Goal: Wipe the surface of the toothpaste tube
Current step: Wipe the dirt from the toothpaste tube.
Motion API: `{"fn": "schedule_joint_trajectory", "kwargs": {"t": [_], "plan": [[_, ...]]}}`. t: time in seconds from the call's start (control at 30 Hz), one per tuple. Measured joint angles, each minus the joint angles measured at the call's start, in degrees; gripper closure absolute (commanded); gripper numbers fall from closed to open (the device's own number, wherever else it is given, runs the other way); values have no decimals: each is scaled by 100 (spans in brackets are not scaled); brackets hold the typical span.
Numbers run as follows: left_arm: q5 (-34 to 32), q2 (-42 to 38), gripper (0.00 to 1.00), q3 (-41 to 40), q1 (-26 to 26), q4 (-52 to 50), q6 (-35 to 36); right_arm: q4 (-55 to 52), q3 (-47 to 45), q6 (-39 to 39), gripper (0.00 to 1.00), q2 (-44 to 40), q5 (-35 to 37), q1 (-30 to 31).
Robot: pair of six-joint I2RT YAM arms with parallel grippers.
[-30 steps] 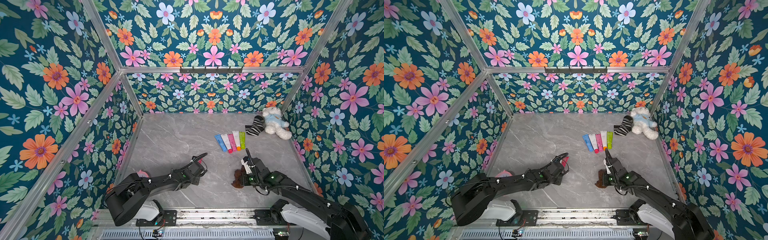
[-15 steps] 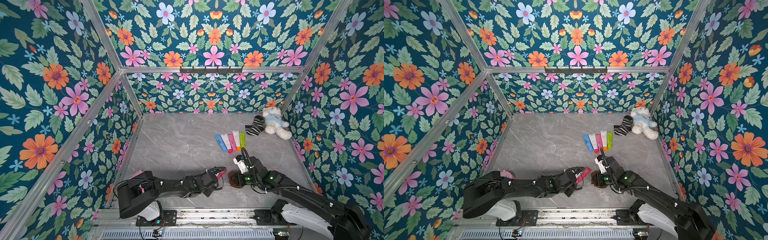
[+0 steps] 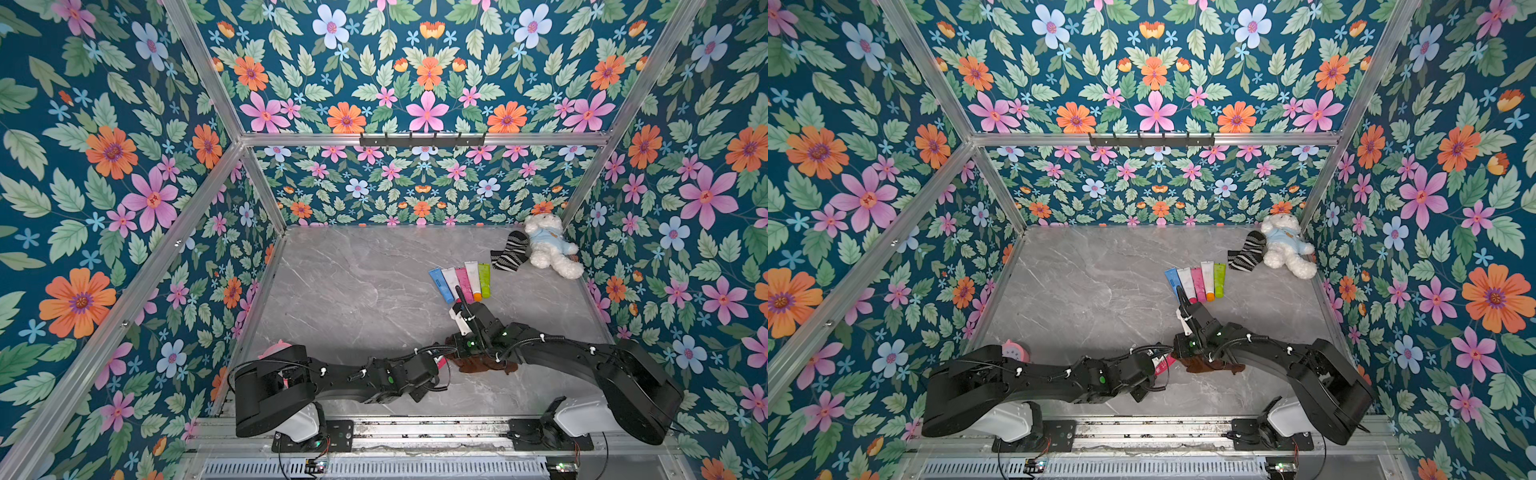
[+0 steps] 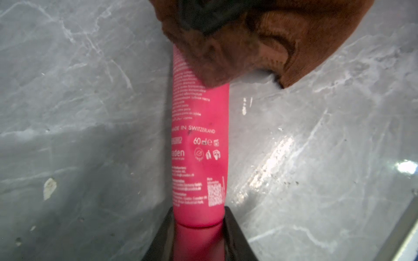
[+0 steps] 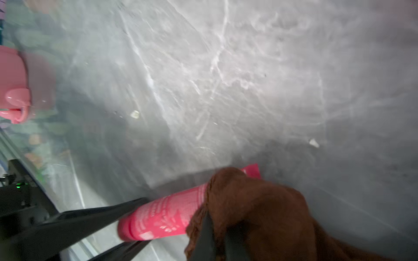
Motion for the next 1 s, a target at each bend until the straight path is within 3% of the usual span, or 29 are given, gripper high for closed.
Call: {"fn": "schedule_joint_trajectory", "kwargs": {"t": [0.27,0.77,1.0], "plan": [[-87,28,100,26,-20,-7,83,734,-459,111,100,98,168,175],[-142,63,100,85,-11,-232,-221,2378,-951,973,100,328,894,1102],[28,-151,100,-81,-33,-79,74,2638,-1451,1027,100,-146,144,745]]}}
